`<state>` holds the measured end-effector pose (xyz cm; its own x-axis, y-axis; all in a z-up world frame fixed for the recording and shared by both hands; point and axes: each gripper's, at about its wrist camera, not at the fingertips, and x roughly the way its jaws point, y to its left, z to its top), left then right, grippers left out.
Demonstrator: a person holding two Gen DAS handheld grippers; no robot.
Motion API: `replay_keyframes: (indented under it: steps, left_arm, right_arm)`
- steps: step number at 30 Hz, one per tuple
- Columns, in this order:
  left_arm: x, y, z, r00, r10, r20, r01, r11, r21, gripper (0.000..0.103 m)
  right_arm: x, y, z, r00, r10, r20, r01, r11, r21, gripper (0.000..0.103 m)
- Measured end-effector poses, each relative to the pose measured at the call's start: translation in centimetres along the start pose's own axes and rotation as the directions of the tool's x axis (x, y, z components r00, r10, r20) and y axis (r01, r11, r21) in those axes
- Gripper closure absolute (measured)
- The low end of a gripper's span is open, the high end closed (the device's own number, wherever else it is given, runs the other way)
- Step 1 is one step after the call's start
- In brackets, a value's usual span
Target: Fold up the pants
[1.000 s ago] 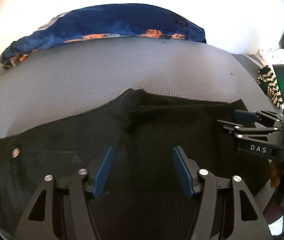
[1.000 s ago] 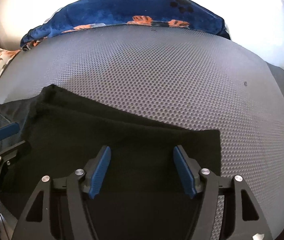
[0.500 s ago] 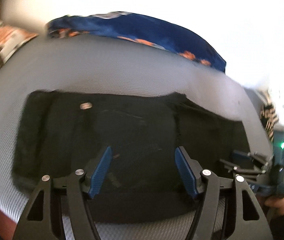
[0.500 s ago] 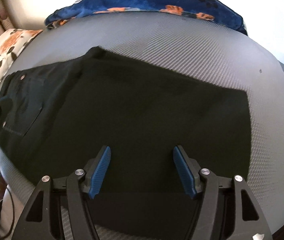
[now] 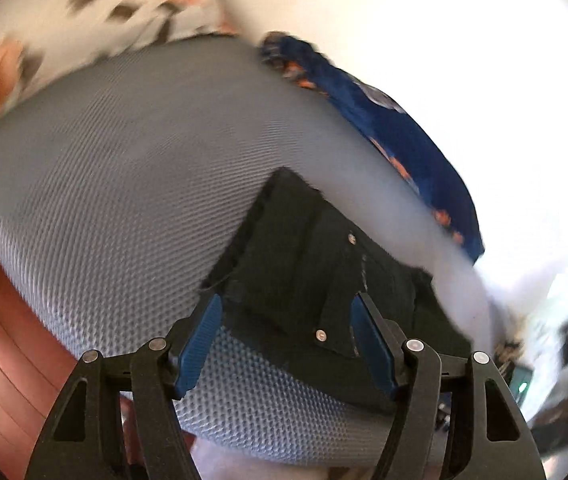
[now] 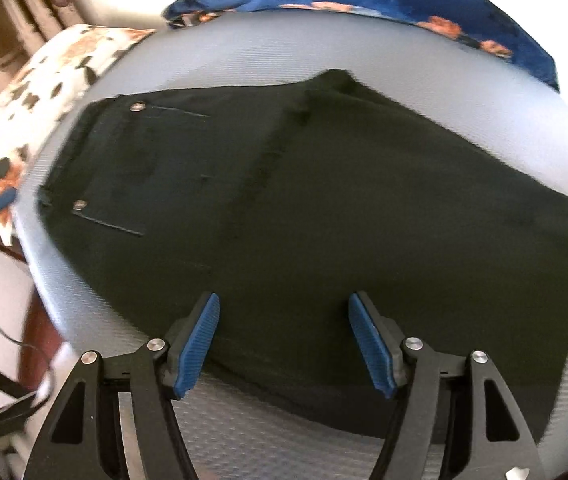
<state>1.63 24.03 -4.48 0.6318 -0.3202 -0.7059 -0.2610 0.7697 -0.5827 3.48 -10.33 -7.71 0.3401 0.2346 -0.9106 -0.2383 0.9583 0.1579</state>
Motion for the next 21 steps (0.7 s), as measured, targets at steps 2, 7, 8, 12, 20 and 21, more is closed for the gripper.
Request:
replay_keyframes:
  steps: [2,7,8,12,20,21]
  left_arm:
    - [0.2,1.6,0.3,0.999,-0.045,-0.026,0.043,0.996,-0.082,0.033]
    - [1.7,4.5,0.6,0.983,-0.154,-0.103,0.126,0.963,-0.240,0.032]
    - [2.1,5.0,0.5,0.980,-0.161,-0.116,0.126,0.958,-0.259,0.032]
    - [3.6,6.0,-0.1,0.968,-0.202,-0.152,0.145,0.936,-0.321,0.032]
    - [6.2,5.9,0.4,0.959,-0.219,-0.178,0.148,0.926,-0.346,0.032]
    - [6.4,5.7,0.7,0.958,-0.227,-0.173,0.158,0.926,-0.342,0.032]
  right_arm:
    - [0.0,0.2,0.3,0.999,0.036,-0.005,-0.036,0.999,0.016,0.035]
    - [-0.5,0.1,0.6,1.000,0.019,0.012,-0.019,1.000,0.024,0.033]
    - [-0.6,-0.2,0.7,1.000,0.017,0.013,-0.017,0.999,0.033,0.033]
    - [-0.7,-1.0,1.2,1.000,0.013,0.016,-0.014,0.998,0.061,0.033]
    - [-1.2,-2.2,1.7,1.000,-0.001,0.032,-0.002,0.997,0.078,0.033]
    - [-1.2,-2.5,1.8,0.999,-0.003,0.035,0.000,0.996,0.086,0.032]
